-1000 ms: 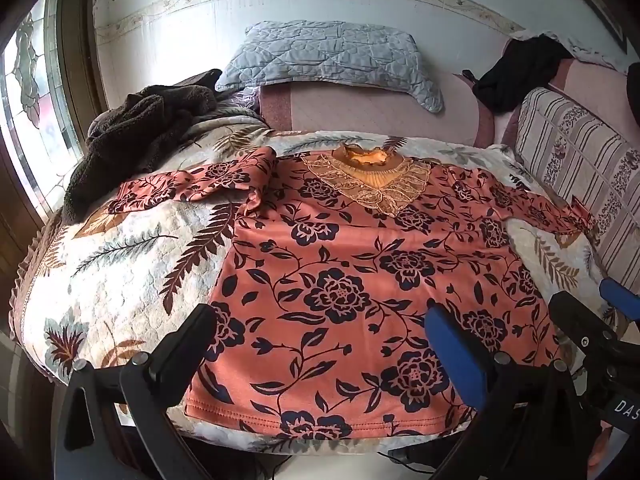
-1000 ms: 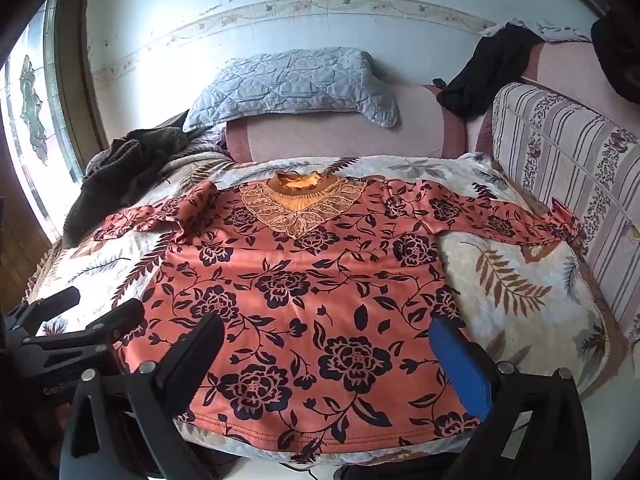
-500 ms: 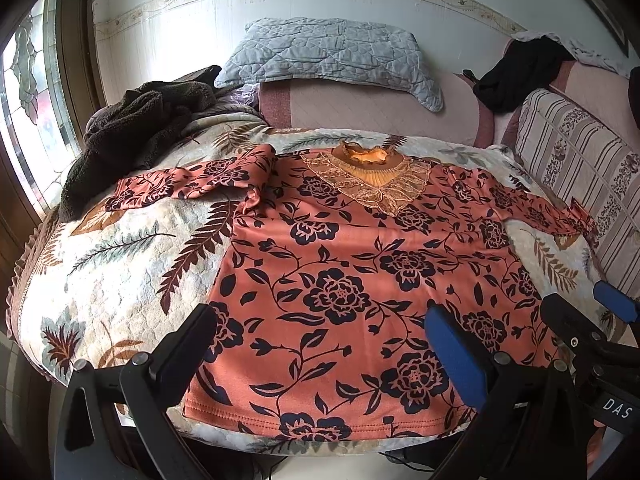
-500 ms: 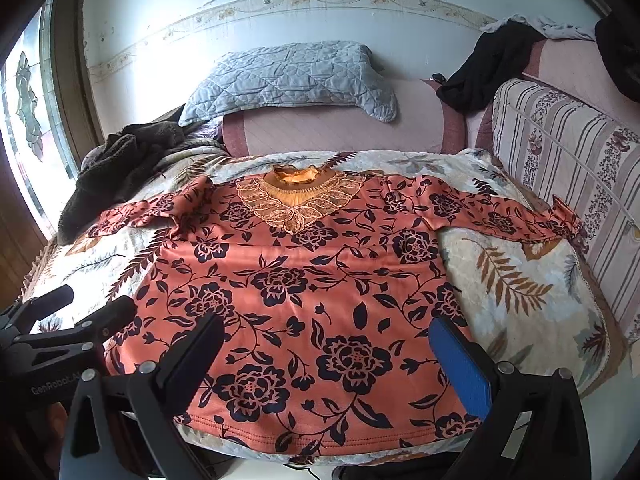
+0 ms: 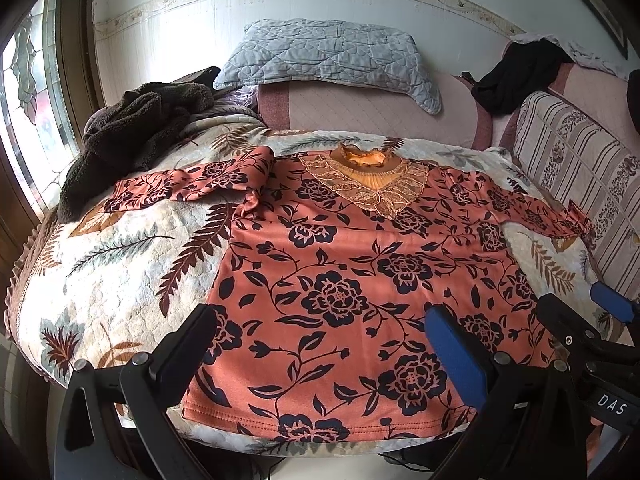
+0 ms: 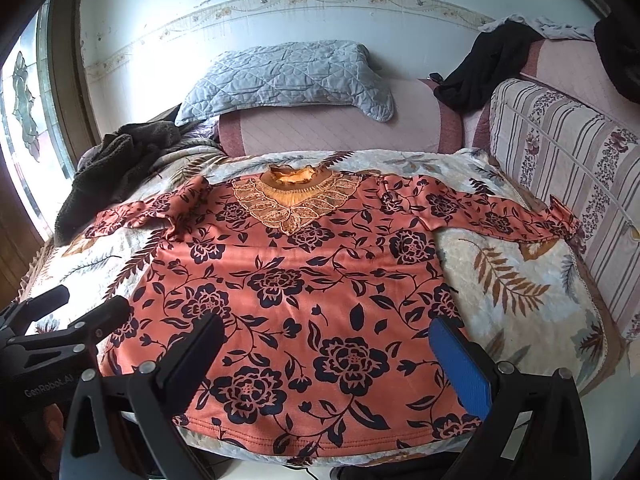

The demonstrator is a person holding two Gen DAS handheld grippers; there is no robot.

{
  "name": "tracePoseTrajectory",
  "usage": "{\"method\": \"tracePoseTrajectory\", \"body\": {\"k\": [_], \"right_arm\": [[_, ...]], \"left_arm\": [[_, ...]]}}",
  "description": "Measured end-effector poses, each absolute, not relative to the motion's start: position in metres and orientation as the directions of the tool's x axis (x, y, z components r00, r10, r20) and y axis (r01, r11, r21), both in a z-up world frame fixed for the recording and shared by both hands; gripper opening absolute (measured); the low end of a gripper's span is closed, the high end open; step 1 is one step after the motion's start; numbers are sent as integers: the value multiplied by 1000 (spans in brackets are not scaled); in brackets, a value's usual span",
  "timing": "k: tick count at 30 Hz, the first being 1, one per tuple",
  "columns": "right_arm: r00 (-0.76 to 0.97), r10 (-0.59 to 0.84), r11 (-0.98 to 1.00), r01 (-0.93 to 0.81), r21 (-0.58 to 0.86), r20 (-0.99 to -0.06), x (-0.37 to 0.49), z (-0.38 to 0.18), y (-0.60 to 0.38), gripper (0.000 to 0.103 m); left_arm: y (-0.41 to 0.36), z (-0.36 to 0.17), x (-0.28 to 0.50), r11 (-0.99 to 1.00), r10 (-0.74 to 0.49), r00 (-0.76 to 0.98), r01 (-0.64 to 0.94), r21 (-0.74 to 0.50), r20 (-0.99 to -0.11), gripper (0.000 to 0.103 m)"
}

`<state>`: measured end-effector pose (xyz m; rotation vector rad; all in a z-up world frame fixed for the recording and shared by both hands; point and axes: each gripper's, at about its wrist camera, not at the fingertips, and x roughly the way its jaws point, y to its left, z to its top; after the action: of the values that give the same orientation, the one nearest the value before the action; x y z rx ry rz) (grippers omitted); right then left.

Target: Fold small clothes

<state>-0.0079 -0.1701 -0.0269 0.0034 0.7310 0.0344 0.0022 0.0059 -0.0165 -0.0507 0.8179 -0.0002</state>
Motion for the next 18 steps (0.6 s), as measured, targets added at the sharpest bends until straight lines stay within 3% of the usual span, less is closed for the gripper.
{"method": "tracePoseTrajectory", "body": {"k": [18], "right_arm": [[746, 25, 1000, -30, 4, -666, -5, -27, -165, 103]], "left_arm": [[15, -15, 5, 998, -33, 682, -21, -65, -731, 103]]}}
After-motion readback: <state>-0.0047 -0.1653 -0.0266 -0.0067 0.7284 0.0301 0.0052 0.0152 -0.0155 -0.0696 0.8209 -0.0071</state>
